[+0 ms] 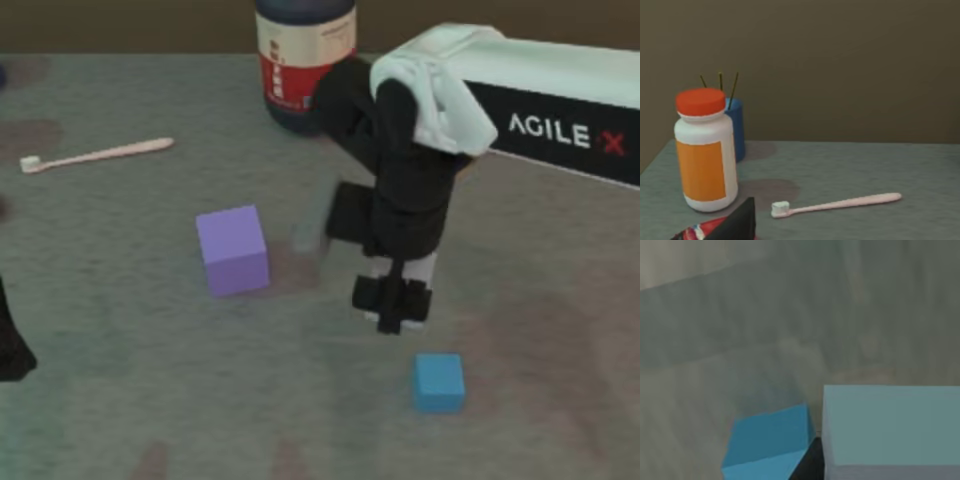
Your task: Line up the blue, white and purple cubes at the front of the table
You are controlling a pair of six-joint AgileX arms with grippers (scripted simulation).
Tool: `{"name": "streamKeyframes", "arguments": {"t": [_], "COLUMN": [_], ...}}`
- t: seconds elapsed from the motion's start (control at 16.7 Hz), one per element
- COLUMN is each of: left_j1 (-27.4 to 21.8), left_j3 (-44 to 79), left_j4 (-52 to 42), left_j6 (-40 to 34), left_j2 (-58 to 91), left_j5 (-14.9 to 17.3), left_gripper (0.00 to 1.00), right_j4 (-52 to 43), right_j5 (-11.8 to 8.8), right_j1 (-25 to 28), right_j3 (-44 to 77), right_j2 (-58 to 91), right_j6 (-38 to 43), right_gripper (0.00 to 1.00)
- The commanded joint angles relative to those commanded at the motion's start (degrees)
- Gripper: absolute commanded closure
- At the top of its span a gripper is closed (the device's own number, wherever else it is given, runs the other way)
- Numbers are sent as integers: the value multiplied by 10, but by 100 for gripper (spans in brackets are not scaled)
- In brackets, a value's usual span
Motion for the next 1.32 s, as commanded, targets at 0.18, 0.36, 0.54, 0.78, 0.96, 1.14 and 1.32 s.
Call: {"name": "streamKeyframes", "arguments": {"t": [0.18,0.36,0.54,0.78,0.96,1.14,1.32], "left_j1": [0,0,0,0,0,0,0], "left_j3": [0,0,0,0,0,0,0], "left_j4": [0,0,0,0,0,0,0], "left_j6": [0,0,0,0,0,0,0], "left_j2": [0,0,0,0,0,0,0], "left_j5": [0,0,0,0,0,0,0], "left_gripper": [0,0,0,0,0,0,0], "right_j4": [15,21,20,61,127,162,162], "right_j5": [-1,-1,-2,-1,-1,-1,-1], "right_j1": [65,90,88,88,89,91,91], "right_j3": [-61,-85,-84,-111,-150,-173,-173], "right_j2": [-46,-66,-63,-50,-27,-13,-12], "right_j6": [-36,-51,-49,-49,-49,-49,-49], "right_gripper": [100,100,100,100,100,100,100]}}
